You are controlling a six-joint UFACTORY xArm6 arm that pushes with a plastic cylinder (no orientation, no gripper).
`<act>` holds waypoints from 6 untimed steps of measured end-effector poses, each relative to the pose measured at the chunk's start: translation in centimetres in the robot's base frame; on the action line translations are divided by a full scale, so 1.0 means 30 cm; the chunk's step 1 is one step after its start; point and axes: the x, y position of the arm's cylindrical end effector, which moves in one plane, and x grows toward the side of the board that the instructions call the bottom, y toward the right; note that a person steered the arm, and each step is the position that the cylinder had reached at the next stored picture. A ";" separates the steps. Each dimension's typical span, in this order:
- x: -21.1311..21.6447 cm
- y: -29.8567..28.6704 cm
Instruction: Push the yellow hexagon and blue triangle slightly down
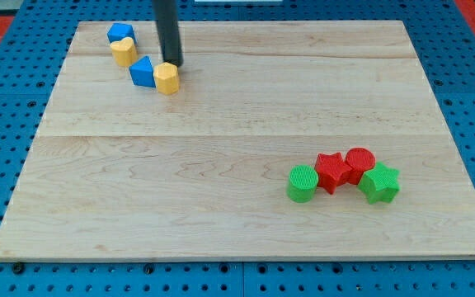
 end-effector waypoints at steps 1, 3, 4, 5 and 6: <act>-0.001 -0.131; 0.069 -0.190; 0.133 -0.059; 0.175 0.106; 0.227 0.158</act>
